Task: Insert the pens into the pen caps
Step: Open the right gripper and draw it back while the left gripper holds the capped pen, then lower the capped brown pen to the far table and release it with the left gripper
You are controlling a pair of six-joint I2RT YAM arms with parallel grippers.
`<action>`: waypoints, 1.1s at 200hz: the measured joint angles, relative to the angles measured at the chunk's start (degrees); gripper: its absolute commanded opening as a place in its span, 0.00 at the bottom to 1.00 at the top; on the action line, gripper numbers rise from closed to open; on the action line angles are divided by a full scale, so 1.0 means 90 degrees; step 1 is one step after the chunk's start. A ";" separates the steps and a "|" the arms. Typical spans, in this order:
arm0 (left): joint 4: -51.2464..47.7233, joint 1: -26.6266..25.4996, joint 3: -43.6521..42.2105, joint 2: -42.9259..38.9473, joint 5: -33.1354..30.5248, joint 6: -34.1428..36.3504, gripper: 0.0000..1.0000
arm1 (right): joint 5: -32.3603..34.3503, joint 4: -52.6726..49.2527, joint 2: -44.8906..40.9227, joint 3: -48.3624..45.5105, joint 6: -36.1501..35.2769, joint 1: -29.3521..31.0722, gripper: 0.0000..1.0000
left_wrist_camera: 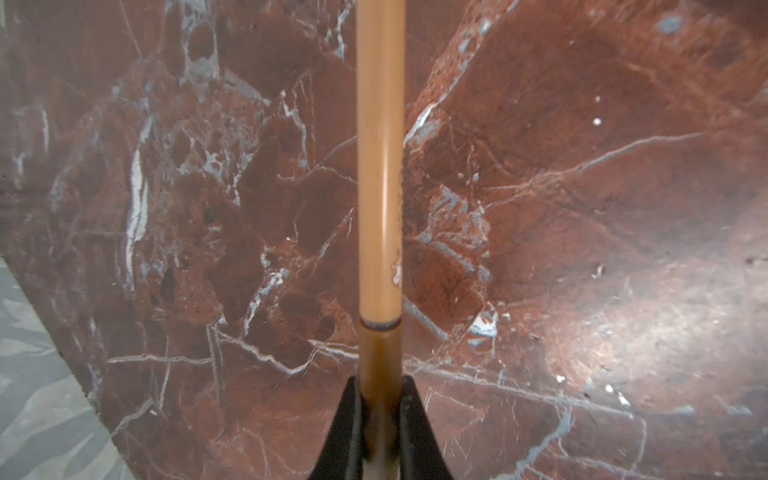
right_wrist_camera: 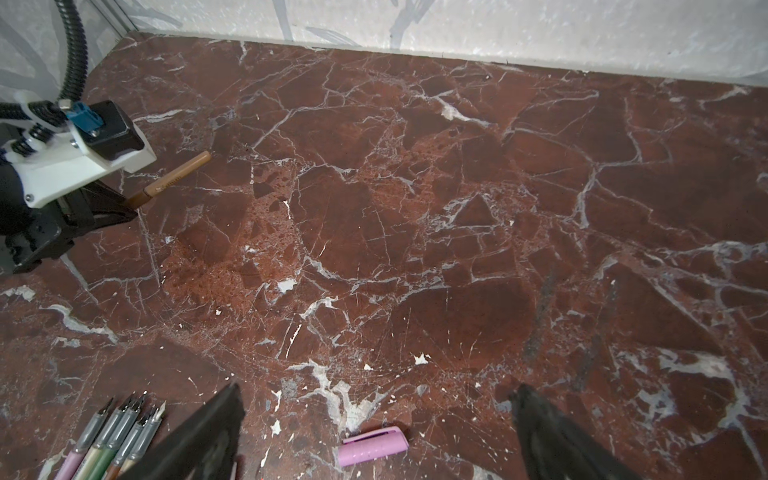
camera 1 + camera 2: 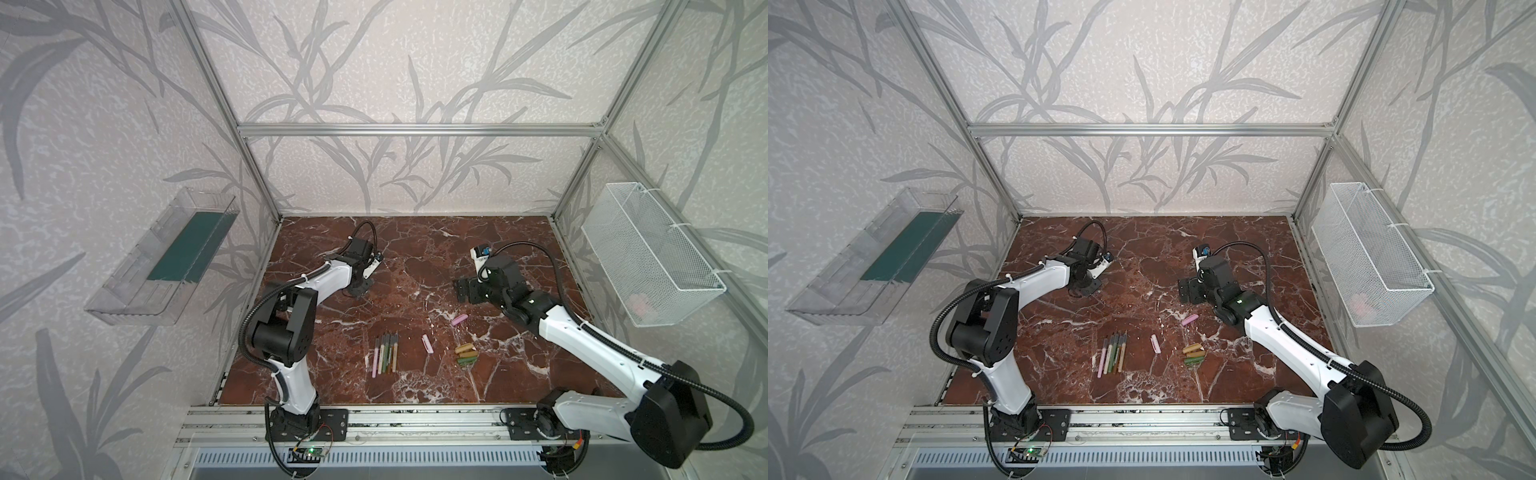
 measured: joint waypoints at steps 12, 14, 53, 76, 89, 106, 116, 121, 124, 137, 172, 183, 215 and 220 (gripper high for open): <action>-0.0032 0.0012 0.0036 0.0090 0.0056 -0.0022 0.01 | -0.0044 0.0002 0.0010 0.0000 0.0058 -0.0015 0.99; -0.0041 0.0015 0.0049 0.0104 0.0061 -0.0024 0.01 | -0.0046 0.0000 0.0015 0.0000 0.0063 -0.0017 0.99; -0.0253 0.0104 0.0449 0.0503 0.0138 -0.0039 0.20 | -0.0155 -0.0061 0.0265 0.0036 0.0085 -0.0029 0.99; -0.0340 0.0134 0.0476 0.0539 0.0168 -0.0027 0.30 | -0.0202 -0.0131 0.0296 0.0036 0.0085 -0.0029 0.99; -0.0352 0.0141 0.0478 0.0539 0.0175 -0.0029 0.31 | -0.0221 -0.0134 0.0294 0.0036 0.0083 -0.0029 0.99; -0.0420 0.0153 0.0510 0.0539 0.0187 0.0002 0.32 | -0.0284 -0.0136 0.0277 0.0034 0.0083 -0.0029 0.99; -0.0488 0.0155 0.0568 0.0539 0.0185 0.0027 0.32 | -0.0328 -0.0143 0.0245 0.0034 0.0080 -0.0029 0.99; -0.0520 0.0158 0.0605 0.0539 0.0175 0.0032 0.32 | -0.0357 -0.0153 0.0216 0.0034 0.0083 -0.0029 0.99; -0.0544 0.0158 0.0636 0.0539 0.0165 0.0036 0.33 | -0.0372 -0.0160 0.0194 0.0034 0.0080 -0.0029 0.99; -0.0527 0.0163 0.0675 0.0508 0.0138 0.0063 0.38 | -0.0435 -0.0199 0.0080 0.0034 0.0078 -0.0029 0.99; -0.0255 0.0160 0.0131 -0.0452 0.0325 -0.0015 0.99 | -0.0726 -0.0226 -0.0391 -0.0078 0.0080 -0.0029 0.99; -0.0121 0.0160 -0.0095 -0.1093 0.0381 -0.0148 0.99 | -0.0843 -0.0214 -0.0539 -0.0165 0.0083 0.0019 0.99; 0.0517 0.0158 -0.0534 -0.3058 -0.0019 -0.1423 0.99 | -0.0843 -0.0257 -0.0614 -0.0313 0.0104 0.0610 0.87; 0.0561 0.0160 -0.0549 -0.3313 -0.0126 -0.1729 0.99 | -0.0801 -0.0267 -0.0583 -0.0313 0.0112 0.0804 0.85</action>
